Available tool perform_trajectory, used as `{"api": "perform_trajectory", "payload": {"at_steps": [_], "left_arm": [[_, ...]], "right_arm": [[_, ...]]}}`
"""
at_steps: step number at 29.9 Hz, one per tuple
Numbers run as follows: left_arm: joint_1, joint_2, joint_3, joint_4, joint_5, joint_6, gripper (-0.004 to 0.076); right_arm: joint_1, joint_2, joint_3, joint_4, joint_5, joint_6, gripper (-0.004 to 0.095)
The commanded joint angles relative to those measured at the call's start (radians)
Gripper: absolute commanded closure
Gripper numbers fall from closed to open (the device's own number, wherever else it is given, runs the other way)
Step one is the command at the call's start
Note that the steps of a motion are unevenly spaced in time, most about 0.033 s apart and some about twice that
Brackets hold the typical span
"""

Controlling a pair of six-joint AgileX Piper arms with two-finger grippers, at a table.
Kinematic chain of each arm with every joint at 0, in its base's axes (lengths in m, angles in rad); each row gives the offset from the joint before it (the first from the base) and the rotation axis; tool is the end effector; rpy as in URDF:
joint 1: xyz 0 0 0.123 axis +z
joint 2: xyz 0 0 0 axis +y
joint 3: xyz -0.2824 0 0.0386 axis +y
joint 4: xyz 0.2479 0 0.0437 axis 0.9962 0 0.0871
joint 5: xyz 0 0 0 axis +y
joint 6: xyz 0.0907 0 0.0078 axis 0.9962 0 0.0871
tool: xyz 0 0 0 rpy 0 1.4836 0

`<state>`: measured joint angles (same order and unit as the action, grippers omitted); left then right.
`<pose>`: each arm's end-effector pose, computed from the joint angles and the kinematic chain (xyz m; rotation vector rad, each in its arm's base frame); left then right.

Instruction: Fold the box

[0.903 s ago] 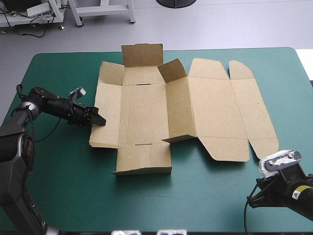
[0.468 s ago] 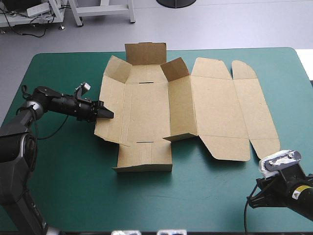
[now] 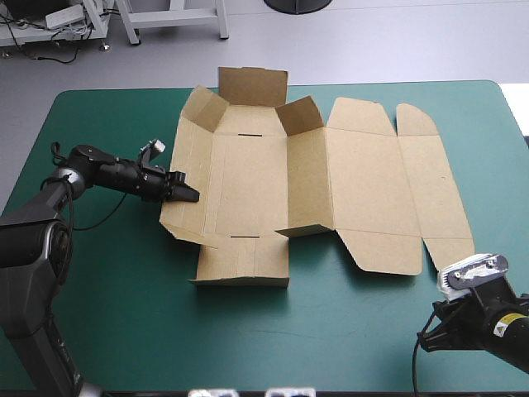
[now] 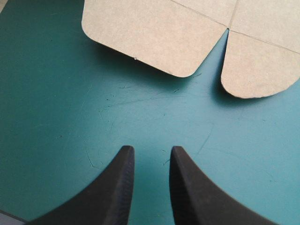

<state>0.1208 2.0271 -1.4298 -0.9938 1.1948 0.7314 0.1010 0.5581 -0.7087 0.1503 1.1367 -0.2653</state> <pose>0.4008 -0.0229 0.1996 0.2003 2.6174 -1.2141 0.0741 0.0200 0.3153 -0.4288 2.4202 0.1240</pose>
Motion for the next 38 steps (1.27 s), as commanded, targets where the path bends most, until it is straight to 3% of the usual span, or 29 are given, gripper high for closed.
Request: {"api": "perform_trajectory", "payload": {"at_steps": [1, 4, 10, 18, 25, 30, 34, 38], "left_arm": [[-0.015, -0.071, -0.132, -0.123, 0.095, 0.039, 0.0729], [-0.026, -0.112, -0.240, -0.066, 0.095, 0.045, 0.0729], [-0.079, -0.219, -0.484, 0.319, 0.089, -0.026, 0.0729], [-0.153, -0.347, -0.592, 0.338, 0.087, 0.032, 0.0729], [-0.358, -0.442, -0.582, 0.589, 0.084, 0.186, 0.0729], [-0.567, -0.482, -0.513, 0.886, 0.007, 0.167, 0.0729], [-0.707, -0.517, -0.362, 1.065, -0.103, 0.122, 0.0729], [-0.781, -0.590, -0.152, 1.237, -0.294, 0.021, 0.0729]], "right_arm": [[0.002, 0.010, -0.033, 0.016, -0.045, -0.011, 0.0663], [0.002, 0.010, -0.035, 0.019, -0.042, -0.011, 0.0663], [0.002, 0.010, -0.074, 0.019, -0.082, -0.011, 0.0663], [0.002, 0.010, -0.175, 0.016, -0.252, -0.012, 0.0663], [0.002, 0.057, -0.294, 0.018, -0.315, -0.012, 0.0662], [0.002, 0.140, -0.314, 0.014, -0.315, -0.019, 0.0662], [0.002, 0.203, -0.319, 0.014, -0.315, -0.019, 0.0662], [0.002, 0.253, -0.366, 0.014, -0.315, -0.021, 0.0662]]}}
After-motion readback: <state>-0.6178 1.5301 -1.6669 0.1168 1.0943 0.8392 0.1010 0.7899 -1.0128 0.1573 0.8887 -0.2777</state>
